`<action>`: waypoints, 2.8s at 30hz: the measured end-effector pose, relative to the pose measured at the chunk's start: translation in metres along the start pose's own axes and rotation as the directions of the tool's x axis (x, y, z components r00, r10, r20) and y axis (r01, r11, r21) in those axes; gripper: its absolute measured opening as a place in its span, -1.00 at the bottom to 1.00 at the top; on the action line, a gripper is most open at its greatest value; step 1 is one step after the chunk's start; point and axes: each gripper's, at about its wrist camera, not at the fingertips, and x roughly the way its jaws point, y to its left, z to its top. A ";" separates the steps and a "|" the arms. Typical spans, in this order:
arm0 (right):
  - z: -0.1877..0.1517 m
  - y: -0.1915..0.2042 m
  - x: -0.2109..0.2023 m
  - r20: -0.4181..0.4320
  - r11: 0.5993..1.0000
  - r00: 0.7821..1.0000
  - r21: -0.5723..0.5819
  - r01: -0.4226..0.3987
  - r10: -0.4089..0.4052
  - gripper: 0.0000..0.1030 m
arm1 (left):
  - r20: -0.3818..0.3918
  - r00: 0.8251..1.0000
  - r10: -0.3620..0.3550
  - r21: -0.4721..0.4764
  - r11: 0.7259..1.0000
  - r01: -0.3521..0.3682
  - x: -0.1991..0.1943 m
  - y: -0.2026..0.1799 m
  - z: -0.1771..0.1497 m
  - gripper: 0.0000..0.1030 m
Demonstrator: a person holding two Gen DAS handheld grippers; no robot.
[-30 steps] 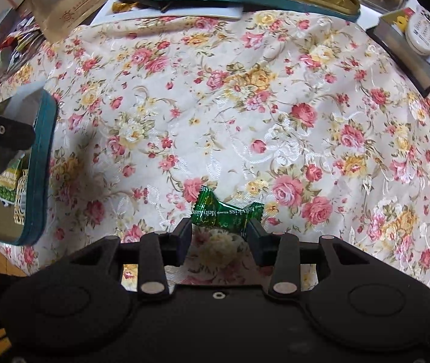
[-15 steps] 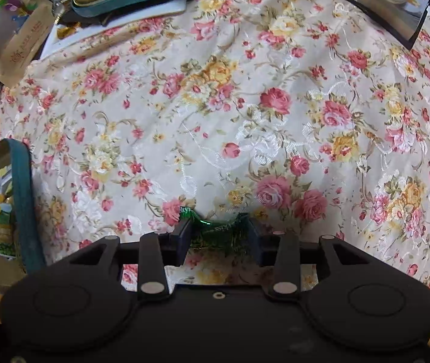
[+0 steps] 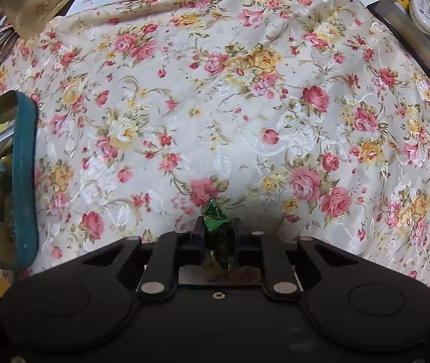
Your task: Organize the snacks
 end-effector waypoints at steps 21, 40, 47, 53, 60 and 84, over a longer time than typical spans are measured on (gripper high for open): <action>0.019 0.128 -0.103 0.140 0.945 0.938 -0.131 -0.301 0.318 -0.66 | 0.068 0.995 0.071 -0.156 0.986 -0.060 -0.011 0.098 -0.003 -0.34; -0.007 0.204 -0.116 0.128 0.890 0.907 -0.290 -0.352 0.401 -0.14 | 0.055 0.998 0.033 -0.226 0.974 -0.020 -0.015 0.114 -0.007 -0.34; -0.001 0.192 -0.103 0.120 0.936 0.941 -0.204 -0.288 0.316 -0.14 | 0.057 0.997 0.058 -0.182 0.982 -0.047 -0.013 0.102 -0.010 -0.34; 0.000 0.186 -0.093 0.134 0.959 0.959 -0.172 -0.226 0.250 -0.14 | 0.068 0.991 0.114 -0.159 0.982 -0.102 -0.011 0.097 -0.013 -0.34; 0.003 0.179 -0.082 0.135 0.977 0.973 -0.131 -0.170 0.187 -0.14 | 0.082 0.985 0.149 -0.152 0.979 -0.135 -0.011 0.096 -0.016 -0.34; 0.010 0.178 -0.054 0.059 0.993 0.992 -0.050 -0.111 0.114 -0.15 | 0.045 0.987 0.155 -0.054 0.987 -0.153 -0.002 0.078 -0.026 -0.34</action>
